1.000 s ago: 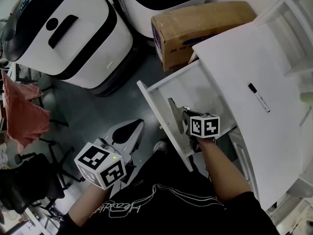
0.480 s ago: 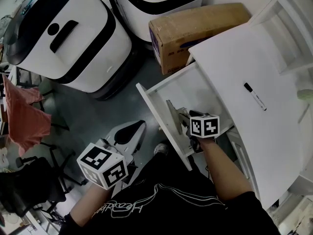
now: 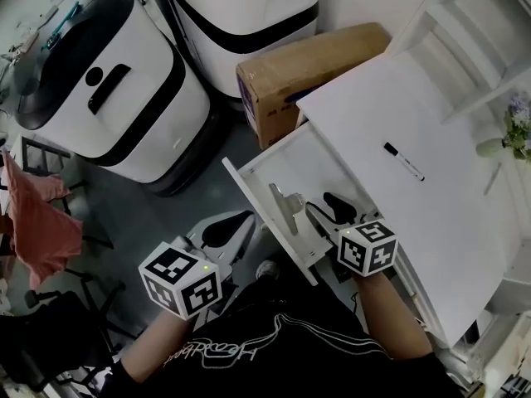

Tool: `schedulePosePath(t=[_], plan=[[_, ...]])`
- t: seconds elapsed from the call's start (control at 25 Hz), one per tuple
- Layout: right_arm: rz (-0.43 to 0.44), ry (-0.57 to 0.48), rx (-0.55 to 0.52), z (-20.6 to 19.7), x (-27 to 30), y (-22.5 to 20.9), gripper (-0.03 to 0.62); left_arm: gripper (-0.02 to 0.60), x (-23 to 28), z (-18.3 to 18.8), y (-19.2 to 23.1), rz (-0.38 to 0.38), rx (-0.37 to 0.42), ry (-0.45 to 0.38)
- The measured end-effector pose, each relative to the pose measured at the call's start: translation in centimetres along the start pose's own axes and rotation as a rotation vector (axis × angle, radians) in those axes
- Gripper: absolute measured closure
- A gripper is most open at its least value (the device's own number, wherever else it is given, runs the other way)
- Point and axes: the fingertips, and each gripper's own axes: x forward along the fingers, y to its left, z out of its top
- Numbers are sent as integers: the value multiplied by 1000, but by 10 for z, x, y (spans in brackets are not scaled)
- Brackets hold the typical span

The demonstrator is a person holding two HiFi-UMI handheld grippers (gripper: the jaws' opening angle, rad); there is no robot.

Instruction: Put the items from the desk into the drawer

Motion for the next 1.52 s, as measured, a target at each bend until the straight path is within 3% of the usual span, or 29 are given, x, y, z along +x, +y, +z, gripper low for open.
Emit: schedulePosePath(t=[0.12,0.2,0.32,0.68,1.08,1.52], plan=[[61,-122,-69,42,-44,30,444,574,1,13,-20,-54,35,-16],[87,-166,-123,58,-70,44,518,574,3,23,-35,-98,67,-28],[99,-211,-161,74,-105,57,572,574,5,35,-56,-162,115,-46],[87,-299,-184,85,-161,93,586,574,5,45,-102,-283,165,-51],[-36,-334,-159,87,-202,55,585,574,31,47,-144,-366,213,-29],[-114,-273,-181,89,-215,-44,583,574,86,51,-154,-312,188,11]])
